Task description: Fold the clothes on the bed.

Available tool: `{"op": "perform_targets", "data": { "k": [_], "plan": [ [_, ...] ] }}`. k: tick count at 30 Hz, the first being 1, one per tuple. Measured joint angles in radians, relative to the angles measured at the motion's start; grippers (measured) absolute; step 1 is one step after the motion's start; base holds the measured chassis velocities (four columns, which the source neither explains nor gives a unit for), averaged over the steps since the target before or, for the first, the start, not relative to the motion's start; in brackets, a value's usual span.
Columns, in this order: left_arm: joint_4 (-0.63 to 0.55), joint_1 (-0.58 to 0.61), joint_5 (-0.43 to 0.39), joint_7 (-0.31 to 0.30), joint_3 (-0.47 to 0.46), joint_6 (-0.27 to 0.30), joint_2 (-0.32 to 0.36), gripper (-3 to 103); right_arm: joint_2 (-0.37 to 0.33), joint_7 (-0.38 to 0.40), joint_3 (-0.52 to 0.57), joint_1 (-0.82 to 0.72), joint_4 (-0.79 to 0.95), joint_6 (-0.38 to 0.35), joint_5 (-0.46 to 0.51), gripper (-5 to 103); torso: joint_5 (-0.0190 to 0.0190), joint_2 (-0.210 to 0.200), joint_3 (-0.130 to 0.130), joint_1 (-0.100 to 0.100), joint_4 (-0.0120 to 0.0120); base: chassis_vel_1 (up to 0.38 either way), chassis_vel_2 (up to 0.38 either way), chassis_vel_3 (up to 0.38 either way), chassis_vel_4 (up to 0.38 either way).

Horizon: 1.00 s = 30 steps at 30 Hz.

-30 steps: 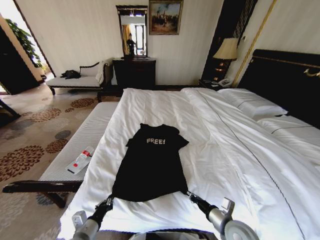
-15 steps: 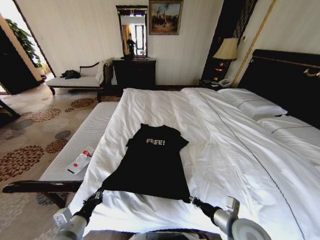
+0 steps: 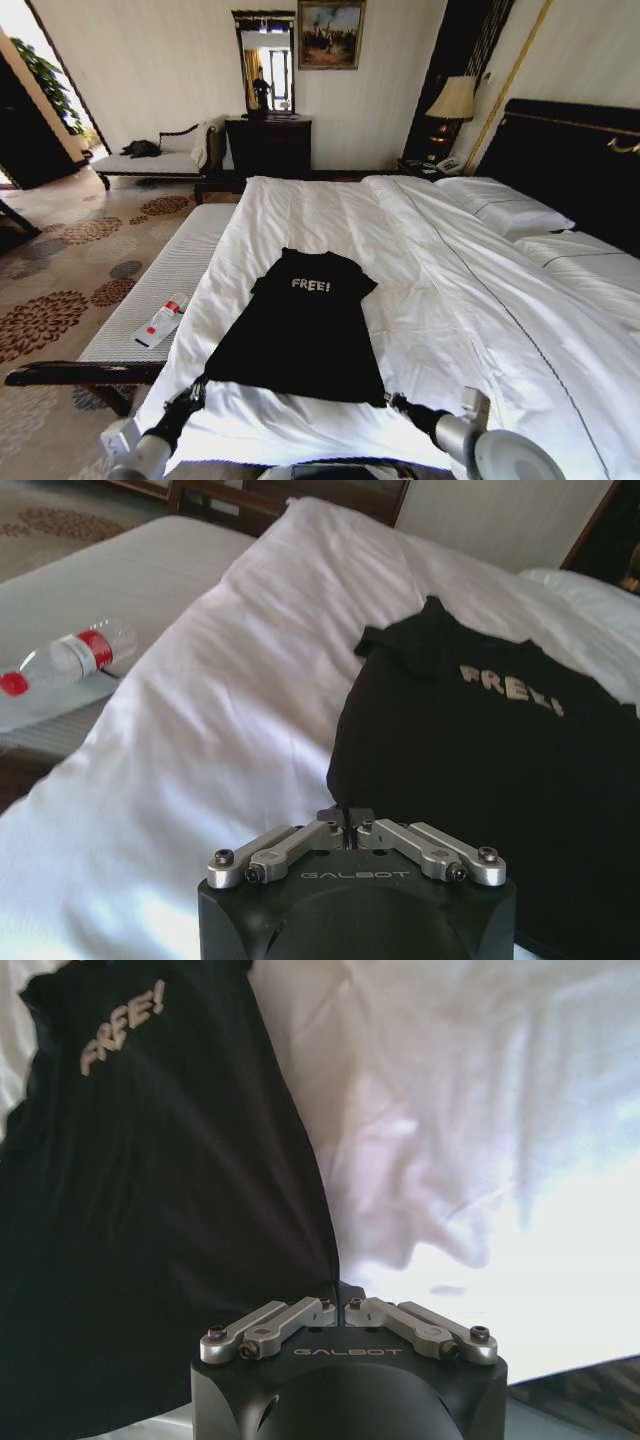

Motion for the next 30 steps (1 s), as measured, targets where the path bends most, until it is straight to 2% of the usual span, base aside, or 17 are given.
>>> {"op": "perform_targets", "data": {
  "k": [9,23,24,25,26,28,29,30],
  "plan": [
    [0.033,0.100,0.056,0.026,0.033,-0.059,-0.023,1,0.005,-0.029,-0.011,-0.044,-0.022,-0.004,-0.106,0,-0.0001,0.000,0.000,0.000,0.0000,0.000,0.000,0.000,0.000],
    [0.073,0.099,0.068,0.025,0.051,-0.088,-0.038,1,0.031,-0.038,-0.073,-0.038,-0.032,-0.002,-0.168,0,-0.0002,0.000,0.000,0.000,0.0000,0.000,0.000,0.000,0.000],
    [0.075,0.097,0.069,0.022,0.054,-0.088,-0.039,-2,0.032,-0.041,-0.077,-0.037,-0.033,-0.002,-0.174,-2,-0.0003,0.000,0.000,0.000,0.0000,0.000,0.000,0.000,0.000],
    [0.075,0.094,0.070,0.018,0.059,-0.088,-0.040,2,0.033,-0.046,-0.080,-0.037,-0.033,-0.002,-0.180,3,-0.0002,0.000,0.000,0.000,-0.0001,0.000,0.000,0.000,0.000],
    [0.075,0.094,0.070,0.018,0.059,-0.088,-0.040,2,0.033,-0.046,-0.080,-0.037,-0.033,-0.002,-0.180,3,-0.0002,0.000,0.000,0.000,-0.0001,0.000,0.000,0.000,0.000],
    [0.076,0.086,0.096,0.009,0.070,-0.087,-0.046,12,0.035,-0.076,-0.086,-0.037,-0.033,-0.001,-0.222,14,-0.0001,0.000,0.000,0.000,0.0000,0.000,0.000,0.000,0.000],
    [0.076,0.086,0.096,0.009,0.070,-0.087,-0.046,12,0.035,-0.076,-0.086,-0.037,-0.033,-0.001,-0.222,14,-0.0001,0.000,0.000,0.000,0.0000,0.000,0.000,0.000,0.000],
    [0.076,0.085,0.106,0.009,0.073,-0.087,-0.047,18,0.035,-0.089,-0.087,-0.038,-0.033,0.003,-0.242,14,-0.0001,0.000,0.000,0.000,0.0000,0.000,0.000,0.000,0.000]
  ]
}}
